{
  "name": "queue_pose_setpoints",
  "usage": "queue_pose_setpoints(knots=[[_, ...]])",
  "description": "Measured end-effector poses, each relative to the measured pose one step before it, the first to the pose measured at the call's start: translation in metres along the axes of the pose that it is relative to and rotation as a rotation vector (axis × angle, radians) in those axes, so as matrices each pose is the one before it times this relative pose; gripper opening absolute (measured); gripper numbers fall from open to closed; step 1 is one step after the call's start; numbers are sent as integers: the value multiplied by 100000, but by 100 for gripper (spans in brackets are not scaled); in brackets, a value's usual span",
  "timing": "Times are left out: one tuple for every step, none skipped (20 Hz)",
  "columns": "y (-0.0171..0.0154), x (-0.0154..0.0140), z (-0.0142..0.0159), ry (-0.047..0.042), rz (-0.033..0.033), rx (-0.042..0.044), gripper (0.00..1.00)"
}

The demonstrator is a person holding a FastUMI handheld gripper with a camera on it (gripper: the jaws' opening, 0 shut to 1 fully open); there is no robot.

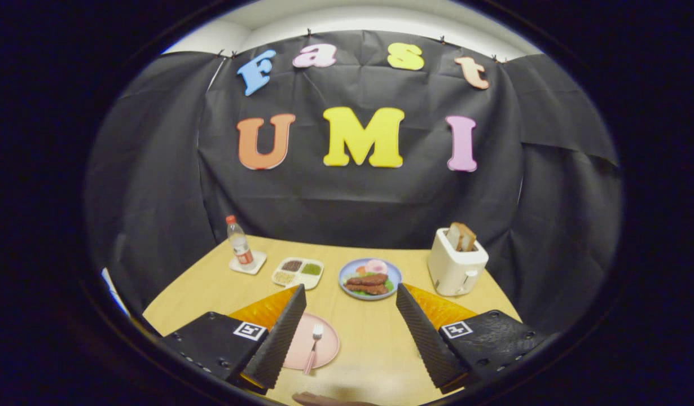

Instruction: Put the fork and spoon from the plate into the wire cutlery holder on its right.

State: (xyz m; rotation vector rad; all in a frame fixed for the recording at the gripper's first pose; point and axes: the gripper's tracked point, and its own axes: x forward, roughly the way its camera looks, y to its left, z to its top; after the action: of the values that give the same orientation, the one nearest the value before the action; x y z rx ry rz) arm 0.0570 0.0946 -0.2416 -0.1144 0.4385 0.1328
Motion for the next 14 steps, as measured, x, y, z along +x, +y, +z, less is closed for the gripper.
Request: queue_pose_setpoints(knots=[[559, 1003, -2056, 4983, 387, -262, 96], [593, 982, -1979, 5316, 599, -73, 96], [651, 1285, -1729, 4756, 590, -400, 97], [606, 1272, -1797, 4802, 151, -605, 96], [564, 1185, -1384, 4295, 134, -515, 96], [738, 1095, -1237, 3527, 256, -358, 96], [595, 982, -1193, 3051, 1, -194, 96], [619, 968, -930, 3042, 272, -118, 96], [587, 946, -916, 2606, 900, 127, 96], [425, 990, -548, 2316, 121, 141, 96], [386, 638, -398, 1642, 419, 54, 91], [337, 591, -133, 1070, -459, -37, 89], [154, 829, -141, 650, -582, -71, 86], [101, 579, -69, 922, -363, -151, 85]])
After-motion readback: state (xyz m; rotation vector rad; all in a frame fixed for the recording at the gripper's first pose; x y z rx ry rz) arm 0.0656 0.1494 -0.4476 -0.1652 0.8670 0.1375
